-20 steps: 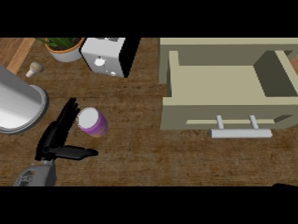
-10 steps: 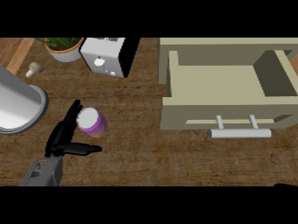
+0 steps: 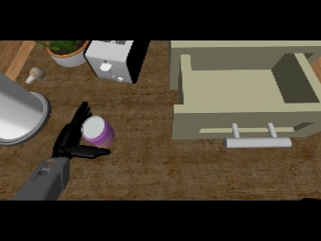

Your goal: Pick up the can, place it into the drawer and close the drawer

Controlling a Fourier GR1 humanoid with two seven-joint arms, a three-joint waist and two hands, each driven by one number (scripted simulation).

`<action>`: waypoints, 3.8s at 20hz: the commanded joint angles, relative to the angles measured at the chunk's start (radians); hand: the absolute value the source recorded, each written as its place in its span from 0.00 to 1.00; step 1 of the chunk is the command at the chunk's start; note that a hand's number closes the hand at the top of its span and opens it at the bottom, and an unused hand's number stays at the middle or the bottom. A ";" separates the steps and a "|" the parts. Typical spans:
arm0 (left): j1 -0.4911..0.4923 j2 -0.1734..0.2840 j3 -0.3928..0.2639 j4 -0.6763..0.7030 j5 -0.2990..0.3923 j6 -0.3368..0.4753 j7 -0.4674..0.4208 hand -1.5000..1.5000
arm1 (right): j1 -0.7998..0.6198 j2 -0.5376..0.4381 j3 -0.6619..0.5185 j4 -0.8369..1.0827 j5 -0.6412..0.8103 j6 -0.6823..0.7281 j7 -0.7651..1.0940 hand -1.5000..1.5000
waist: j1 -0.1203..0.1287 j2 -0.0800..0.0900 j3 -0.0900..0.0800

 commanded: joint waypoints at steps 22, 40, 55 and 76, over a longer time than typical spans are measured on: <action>-0.186 -0.047 -0.028 0.164 -0.042 -0.159 -0.132 1.00 | -0.014 0.021 0.011 -0.072 0.039 -0.017 0.055 0.00 | -0.011 0.004 -0.001; -0.315 -0.168 0.007 -0.098 0.097 0.173 0.168 1.00 | 0.006 0.019 -0.022 -0.078 0.049 -0.008 0.029 0.00 | 0.013 -0.009 0.002; -0.539 -0.192 -0.251 -0.535 0.242 0.431 0.709 1.00 | -0.062 -0.003 -0.020 -0.071 0.080 -0.037 0.082 0.00 | 0.007 -0.008 0.002; -1.016 -0.192 -0.404 -0.180 0.366 0.609 0.837 1.00 | -0.145 -0.045 -0.041 -0.020 0.046 -0.028 0.084 0.00 | -0.044 0.007 0.003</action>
